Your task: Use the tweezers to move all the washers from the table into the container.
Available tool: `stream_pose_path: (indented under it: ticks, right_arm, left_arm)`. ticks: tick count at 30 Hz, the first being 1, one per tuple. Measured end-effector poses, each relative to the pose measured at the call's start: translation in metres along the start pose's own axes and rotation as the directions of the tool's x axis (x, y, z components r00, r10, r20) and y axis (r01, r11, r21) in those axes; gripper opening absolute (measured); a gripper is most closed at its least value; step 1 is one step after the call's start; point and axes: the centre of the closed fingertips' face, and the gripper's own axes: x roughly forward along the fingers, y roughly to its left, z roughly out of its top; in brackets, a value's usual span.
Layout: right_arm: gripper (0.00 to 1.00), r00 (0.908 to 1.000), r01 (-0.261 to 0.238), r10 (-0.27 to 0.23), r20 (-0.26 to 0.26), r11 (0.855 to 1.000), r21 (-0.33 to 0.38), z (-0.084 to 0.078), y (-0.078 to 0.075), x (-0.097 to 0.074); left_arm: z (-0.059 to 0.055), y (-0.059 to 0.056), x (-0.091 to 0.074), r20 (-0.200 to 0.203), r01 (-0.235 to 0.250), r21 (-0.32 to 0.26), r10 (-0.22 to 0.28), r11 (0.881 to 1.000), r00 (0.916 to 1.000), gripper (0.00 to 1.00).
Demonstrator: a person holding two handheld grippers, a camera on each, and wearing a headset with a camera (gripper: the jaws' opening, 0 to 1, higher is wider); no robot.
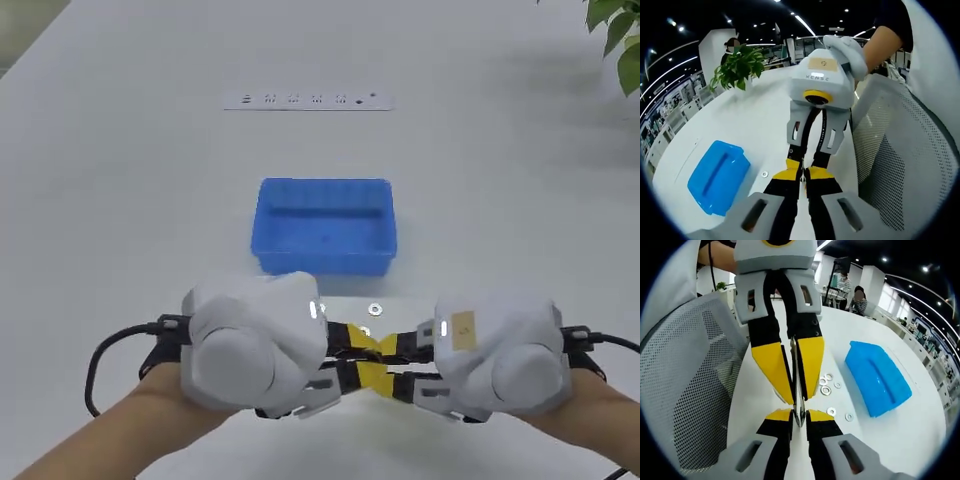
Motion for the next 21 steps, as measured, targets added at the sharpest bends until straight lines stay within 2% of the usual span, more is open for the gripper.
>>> stream_pose_path:
  ticks: [3, 5, 10, 15, 21]
  right_arm:
    - [0.17, 0.9999, 0.013, -0.013, -0.001, 1.000, 0.004, -0.002, 0.000, -0.001]
    - [0.21, 0.9990, 0.042, -0.043, 0.013, 0.998, 0.050, -0.003, -0.004, -0.003]
    - [0.25, 0.9953, 0.089, -0.092, 0.029, 0.992, 0.089, -0.001, -0.013, -0.011]
    - [0.26, 0.9926, 0.113, -0.118, 0.029, 0.984, 0.137, -0.007, -0.019, -0.014]
    - [0.27, 0.9913, 0.121, -0.128, 0.031, 0.979, 0.165, -0.012, -0.018, -0.017]
  left_arm:
    - [-0.002, 0.000, -0.003, 0.013, -0.004, 0.017, 0.003, 1.000, 0.9999, 0.08]
    - [-0.003, 0.002, -0.006, 0.035, -0.003, 0.042, 0.001, 0.999, 0.9994, 0.09]
    - [-0.005, 0.018, -0.013, 0.056, -0.012, 0.046, 0.009, 0.999, 0.9984, 0.09]
    - [-0.005, 0.036, -0.008, 0.050, -0.003, 0.056, 0.000, 0.998, 0.9988, 0.09]
    - [0.000, 0.042, -0.003, 0.039, 0.008, 0.089, -0.012, 0.996, 0.9992, 0.09]
